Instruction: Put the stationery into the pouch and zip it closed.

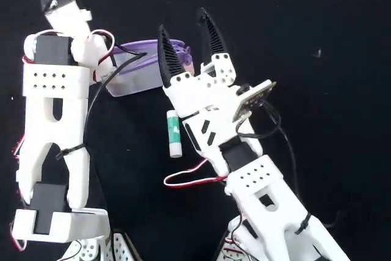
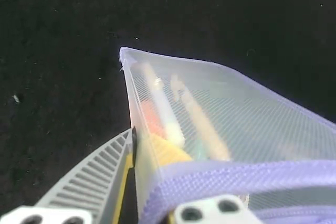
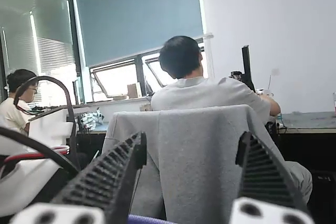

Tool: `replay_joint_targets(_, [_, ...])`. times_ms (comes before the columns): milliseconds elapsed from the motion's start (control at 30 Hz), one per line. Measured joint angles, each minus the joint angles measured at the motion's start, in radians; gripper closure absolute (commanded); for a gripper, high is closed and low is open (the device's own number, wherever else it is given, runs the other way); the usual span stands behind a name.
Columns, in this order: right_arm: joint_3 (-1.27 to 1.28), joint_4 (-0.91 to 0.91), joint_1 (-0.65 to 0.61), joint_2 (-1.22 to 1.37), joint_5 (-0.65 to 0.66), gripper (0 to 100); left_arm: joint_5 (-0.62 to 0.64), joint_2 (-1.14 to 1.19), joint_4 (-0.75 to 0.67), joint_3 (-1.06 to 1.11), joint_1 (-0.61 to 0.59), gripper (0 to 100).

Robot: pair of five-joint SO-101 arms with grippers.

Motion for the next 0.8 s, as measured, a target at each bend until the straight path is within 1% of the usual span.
replay_joint_targets(167, [0.0, 0.003, 0.0, -0.014, 0.0, 74.4, 0.002, 0.002, -0.02, 0.002, -0.043, 97])
replay_joint_targets(267, [0.0, 0.071, 0.002, -0.109, 0.0, 74.4, 0.005, 0.002, -0.032, 0.003, -0.084, 97])
replay_joint_targets(333, [0.0, 0.181, 0.0, -0.189, 0.0, 74.4, 0.005, 0.003, -0.041, 0.003, -0.124, 97])
replay_joint_targets(467, [-0.084, 0.483, 0.003, -0.321, 0.0, 74.4, 0.002, 0.003, -0.046, 0.003, -0.215, 97])
replay_joint_targets(633, [-0.166, 0.844, 0.003, -0.351, 0.008, 74.4, 0.0, 0.003, -0.08, 0.014, -0.299, 97])
replay_joint_targets(700, [-0.172, 0.942, 0.003, -0.338, 0.009, 74.1, -0.017, 0.005, -0.089, 0.014, -0.322, 97])
replay_joint_targets(800, [-0.172, 1.037, 0.002, -0.282, 0.025, 74.0, -0.04, 0.005, -0.092, 0.014, -0.334, 97])
